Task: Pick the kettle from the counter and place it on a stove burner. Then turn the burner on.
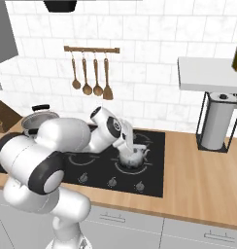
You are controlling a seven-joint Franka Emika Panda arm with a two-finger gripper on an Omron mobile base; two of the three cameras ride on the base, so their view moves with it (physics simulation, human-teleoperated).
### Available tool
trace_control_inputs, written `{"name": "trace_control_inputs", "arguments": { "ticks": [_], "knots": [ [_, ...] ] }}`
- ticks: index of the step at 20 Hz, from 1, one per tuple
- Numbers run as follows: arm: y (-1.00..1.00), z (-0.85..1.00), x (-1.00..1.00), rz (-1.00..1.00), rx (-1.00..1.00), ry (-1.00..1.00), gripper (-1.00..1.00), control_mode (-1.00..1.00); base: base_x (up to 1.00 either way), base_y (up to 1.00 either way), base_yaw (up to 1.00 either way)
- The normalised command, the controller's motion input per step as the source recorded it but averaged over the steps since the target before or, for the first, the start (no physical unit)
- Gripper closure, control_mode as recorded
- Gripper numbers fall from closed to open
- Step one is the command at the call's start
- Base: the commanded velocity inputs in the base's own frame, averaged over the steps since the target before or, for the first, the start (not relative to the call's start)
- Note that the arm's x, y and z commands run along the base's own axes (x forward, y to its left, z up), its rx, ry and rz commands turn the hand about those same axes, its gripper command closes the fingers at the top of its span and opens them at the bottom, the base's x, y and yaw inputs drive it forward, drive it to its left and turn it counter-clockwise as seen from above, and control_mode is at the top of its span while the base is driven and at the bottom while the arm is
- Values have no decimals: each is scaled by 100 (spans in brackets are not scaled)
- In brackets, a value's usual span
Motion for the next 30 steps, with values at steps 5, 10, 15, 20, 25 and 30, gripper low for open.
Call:
{"name": "trace_control_inputs", "arguments": {
  "ticks": [5,10,15,20,25,30],
  "knots": [
    [-30,74,-63,0,8,-1,-100,-100,0,0,0],
    [-81,57,-100,1,12,11,-100,-100,0,0,0],
    [-46,12,-88,31,3,30,-100,-100,0,0,0],
    [0,-12,-22,79,1,28,-100,-100,0,0,0],
    [16,-69,19,80,11,23,-100,-100,0,0,0],
    [1,-51,24,70,25,19,-100,-100,0,0,0]
  ]
}}
